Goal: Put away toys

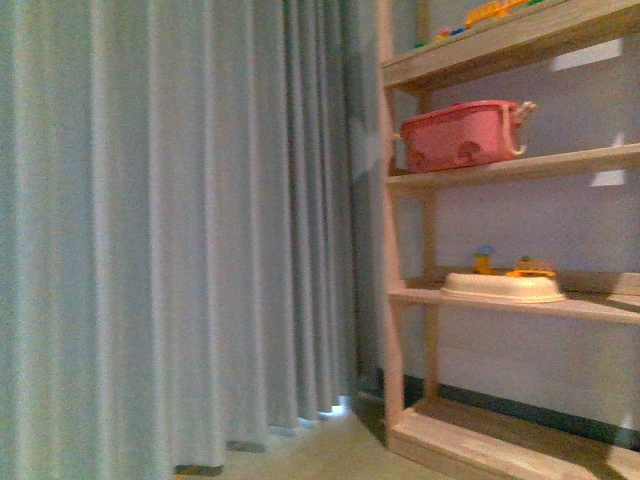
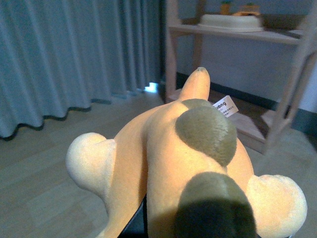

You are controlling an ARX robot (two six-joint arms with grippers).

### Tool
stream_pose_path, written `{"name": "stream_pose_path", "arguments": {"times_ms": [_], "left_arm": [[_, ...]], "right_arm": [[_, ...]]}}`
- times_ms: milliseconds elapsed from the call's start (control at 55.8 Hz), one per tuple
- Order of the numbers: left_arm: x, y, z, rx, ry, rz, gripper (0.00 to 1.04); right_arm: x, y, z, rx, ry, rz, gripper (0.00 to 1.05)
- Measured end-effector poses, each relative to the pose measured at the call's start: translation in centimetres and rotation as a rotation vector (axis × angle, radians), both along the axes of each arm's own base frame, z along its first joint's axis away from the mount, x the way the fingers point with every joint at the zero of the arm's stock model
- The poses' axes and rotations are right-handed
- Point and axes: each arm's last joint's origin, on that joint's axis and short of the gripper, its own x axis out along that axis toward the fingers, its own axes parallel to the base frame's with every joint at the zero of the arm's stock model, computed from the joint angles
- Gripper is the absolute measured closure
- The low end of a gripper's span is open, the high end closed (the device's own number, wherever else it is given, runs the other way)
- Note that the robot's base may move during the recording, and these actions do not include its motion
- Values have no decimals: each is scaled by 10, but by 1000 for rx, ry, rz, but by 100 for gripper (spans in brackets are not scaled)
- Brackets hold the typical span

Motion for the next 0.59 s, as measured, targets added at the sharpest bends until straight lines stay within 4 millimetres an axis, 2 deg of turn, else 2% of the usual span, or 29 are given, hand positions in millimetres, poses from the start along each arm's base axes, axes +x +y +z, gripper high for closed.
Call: {"name": "stream_pose_path", "arguments": {"times_ms": [591], "left_arm": [[0,0,0,1,1,3,6]], "right_arm": [[0,0,0,0,0,3,97]]}}
